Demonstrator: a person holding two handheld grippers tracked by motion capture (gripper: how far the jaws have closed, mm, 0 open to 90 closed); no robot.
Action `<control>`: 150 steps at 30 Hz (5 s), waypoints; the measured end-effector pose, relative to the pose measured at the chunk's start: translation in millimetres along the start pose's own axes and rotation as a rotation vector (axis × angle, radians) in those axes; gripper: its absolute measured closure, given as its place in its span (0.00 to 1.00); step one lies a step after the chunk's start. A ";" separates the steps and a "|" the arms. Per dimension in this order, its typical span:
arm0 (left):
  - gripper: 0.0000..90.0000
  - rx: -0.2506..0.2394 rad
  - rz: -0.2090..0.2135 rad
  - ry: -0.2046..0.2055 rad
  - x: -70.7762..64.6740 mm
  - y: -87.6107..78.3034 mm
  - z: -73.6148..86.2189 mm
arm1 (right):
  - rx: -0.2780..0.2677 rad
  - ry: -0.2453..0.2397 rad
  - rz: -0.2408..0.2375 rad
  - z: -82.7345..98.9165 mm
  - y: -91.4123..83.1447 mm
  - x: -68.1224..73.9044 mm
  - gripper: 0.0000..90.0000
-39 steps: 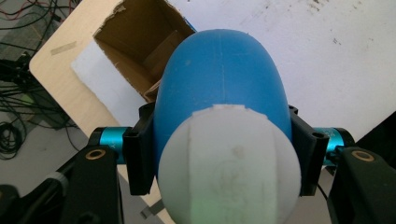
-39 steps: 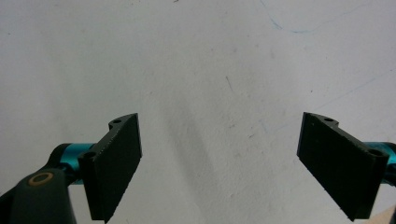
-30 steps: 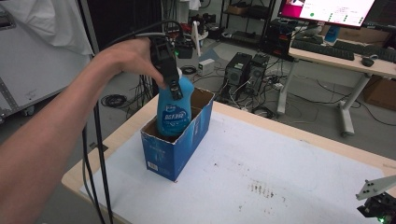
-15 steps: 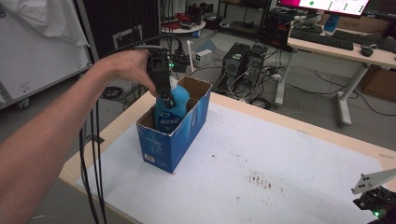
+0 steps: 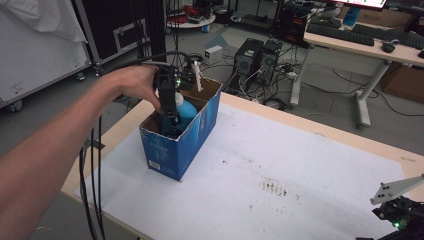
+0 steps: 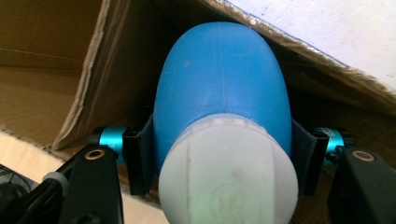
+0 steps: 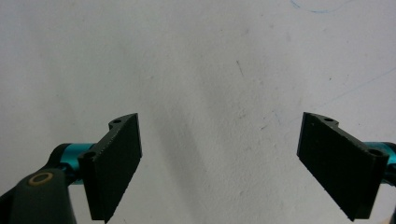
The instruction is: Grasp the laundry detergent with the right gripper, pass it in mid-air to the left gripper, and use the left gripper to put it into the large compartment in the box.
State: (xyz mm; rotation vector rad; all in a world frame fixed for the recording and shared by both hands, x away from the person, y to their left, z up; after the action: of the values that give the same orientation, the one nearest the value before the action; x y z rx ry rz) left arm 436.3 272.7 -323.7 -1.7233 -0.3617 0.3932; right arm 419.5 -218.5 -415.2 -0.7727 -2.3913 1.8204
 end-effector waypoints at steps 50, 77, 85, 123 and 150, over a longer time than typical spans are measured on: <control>0.29 -0.025 -0.028 -0.003 2.6 5.4 2.4 | 0.002 0.003 -0.002 0.3 2.8 4.1 0.15; 0.18 -0.073 -0.112 0.108 -25.7 -55.5 -49.6 | -0.003 0.012 0.008 1.0 -1.9 4.6 0.15; 0.18 -0.055 -0.081 0.248 -58.9 -45.4 -110.8 | -0.002 0.000 0.008 1.9 -3.4 5.3 0.15; 0.14 0.084 0.070 0.396 -120.0 107.4 -203.2 | -0.014 0.005 0.031 -3.9 -15.0 9.0 0.15; 0.14 0.072 0.069 0.383 -120.6 108.7 -202.3 | -0.009 0.011 0.032 -0.4 -13.9 11.8 0.15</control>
State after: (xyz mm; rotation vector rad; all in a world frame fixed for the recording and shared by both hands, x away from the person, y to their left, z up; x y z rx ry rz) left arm 422.5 21.8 -388.2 -1.6996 -0.0095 0.1174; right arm 404.3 -216.0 -405.5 -0.8250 -2.3957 1.8130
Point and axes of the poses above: each handheld gripper's, and its own axes: y roughly forward along the jaws, z roughly out of its underside, x roughly to its left, the point moved 6 cm from there along y, roughly forward along the jaws, and after that the axes turned 9 degrees about z, right-handed, at the moved point
